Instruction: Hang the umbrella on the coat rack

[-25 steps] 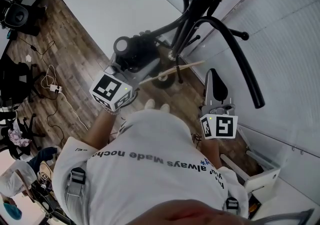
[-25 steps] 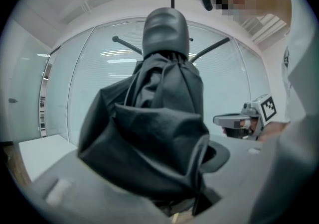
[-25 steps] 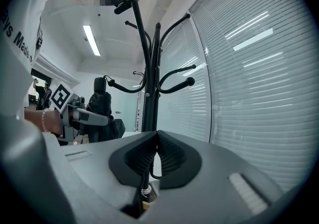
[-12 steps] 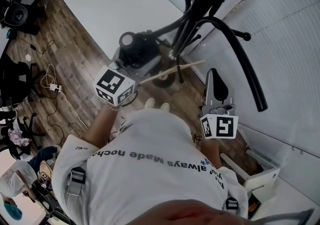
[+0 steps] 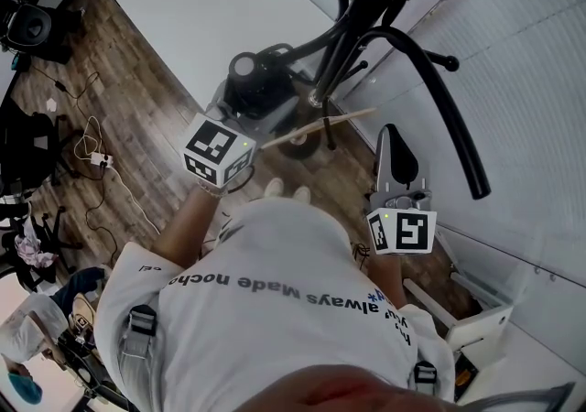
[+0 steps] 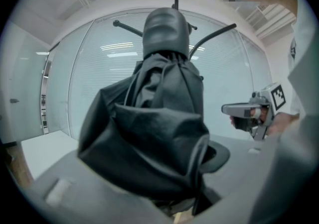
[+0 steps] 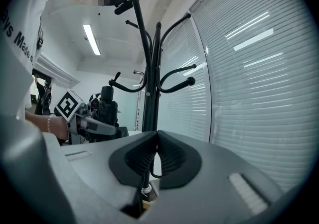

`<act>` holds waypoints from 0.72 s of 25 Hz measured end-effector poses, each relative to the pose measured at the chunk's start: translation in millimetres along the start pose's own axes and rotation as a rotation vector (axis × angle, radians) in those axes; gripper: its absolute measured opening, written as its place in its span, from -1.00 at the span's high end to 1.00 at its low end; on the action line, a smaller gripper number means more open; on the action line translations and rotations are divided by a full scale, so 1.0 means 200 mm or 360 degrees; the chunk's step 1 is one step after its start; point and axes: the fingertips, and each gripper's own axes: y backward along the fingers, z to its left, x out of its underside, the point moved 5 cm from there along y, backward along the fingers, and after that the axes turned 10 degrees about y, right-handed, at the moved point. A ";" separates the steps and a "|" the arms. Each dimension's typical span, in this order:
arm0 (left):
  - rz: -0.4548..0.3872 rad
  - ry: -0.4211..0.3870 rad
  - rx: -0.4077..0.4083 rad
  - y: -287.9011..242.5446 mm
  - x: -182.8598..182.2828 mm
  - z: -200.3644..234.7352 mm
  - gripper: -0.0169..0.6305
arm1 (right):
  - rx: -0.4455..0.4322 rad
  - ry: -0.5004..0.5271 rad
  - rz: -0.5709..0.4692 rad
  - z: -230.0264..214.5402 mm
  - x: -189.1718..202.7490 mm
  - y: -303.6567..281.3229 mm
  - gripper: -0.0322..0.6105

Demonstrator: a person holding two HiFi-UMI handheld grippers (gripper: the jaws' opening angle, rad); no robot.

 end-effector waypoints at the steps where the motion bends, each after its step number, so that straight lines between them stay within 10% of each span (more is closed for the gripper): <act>1: -0.0001 -0.0003 -0.0005 -0.01 0.01 0.00 0.09 | -0.0001 0.0001 -0.0001 0.00 0.00 0.00 0.89; 18: -0.0057 0.0033 0.0045 0.04 0.01 -0.04 0.09 | -0.0036 0.0017 0.0001 0.00 0.01 -0.01 0.89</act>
